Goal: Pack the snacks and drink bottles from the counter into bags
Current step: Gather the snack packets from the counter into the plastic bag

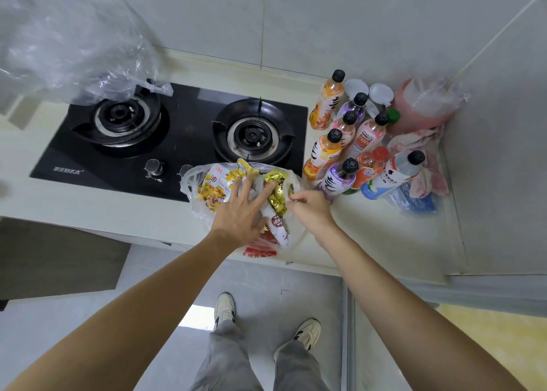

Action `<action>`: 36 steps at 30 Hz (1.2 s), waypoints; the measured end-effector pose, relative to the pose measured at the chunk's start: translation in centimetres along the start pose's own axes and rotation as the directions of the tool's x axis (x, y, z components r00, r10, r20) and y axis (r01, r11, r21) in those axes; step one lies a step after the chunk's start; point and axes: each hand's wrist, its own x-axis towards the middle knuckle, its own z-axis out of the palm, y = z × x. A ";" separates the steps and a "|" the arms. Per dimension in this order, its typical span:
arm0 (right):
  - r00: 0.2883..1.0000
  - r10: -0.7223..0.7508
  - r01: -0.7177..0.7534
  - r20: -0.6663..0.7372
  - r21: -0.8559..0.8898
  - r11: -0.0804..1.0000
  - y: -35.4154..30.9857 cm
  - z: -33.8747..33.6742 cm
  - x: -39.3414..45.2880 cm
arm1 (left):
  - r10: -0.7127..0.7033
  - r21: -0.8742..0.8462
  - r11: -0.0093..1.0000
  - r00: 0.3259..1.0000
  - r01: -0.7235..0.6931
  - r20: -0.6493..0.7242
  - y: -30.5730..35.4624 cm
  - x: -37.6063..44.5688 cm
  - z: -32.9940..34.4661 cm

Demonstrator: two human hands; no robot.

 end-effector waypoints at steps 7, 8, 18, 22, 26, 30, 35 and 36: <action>0.999 -0.031 0.031 -0.010 -0.017 0.999 -1.2 1.0 -0.1 | -0.040 -0.037 0.999 0.965 0.032 -0.260 -2.8 -1.8 -1.4; 0.999 -0.033 0.033 -0.011 -0.013 0.999 -1.3 1.1 0.0 | -0.095 -0.058 0.995 0.944 0.081 -0.315 -3.7 -2.1 -1.7; 0.997 0.080 -0.082 0.021 0.121 0.989 -3.1 1.0 -0.2 | -0.710 -0.753 0.322 0.673 0.574 0.209 -9.7 -2.4 -3.3; 1.000 0.008 -0.004 -0.026 0.117 0.993 -4.4 0.5 -0.7 | -0.660 -0.920 0.065 0.708 0.387 0.251 -8.7 -2.3 -5.0; 0.982 -0.171 0.179 -0.077 0.124 0.976 -5.9 -0.8 -1.3 | -0.630 -0.959 0.045 0.753 0.281 0.191 -7.2 -2.4 -8.9; 0.946 -0.310 0.321 -0.091 0.164 0.933 -8.2 -2.8 -2.4 | -0.581 -0.986 0.088 0.811 0.141 0.064 -7.1 -2.6 -12.4; 0.902 -0.406 0.428 -0.143 0.199 0.881 -12.3 -5.2 -3.4 | -0.539 -0.987 0.159 0.839 0.008 -0.079 -6.4 -1.9 -17.6; 0.896 -0.418 0.441 -0.149 0.193 0.877 -13.4 -5.5 -3.7 | -0.542 -0.985 0.173 0.834 -0.005 -0.099 -6.1 -1.6 -18.8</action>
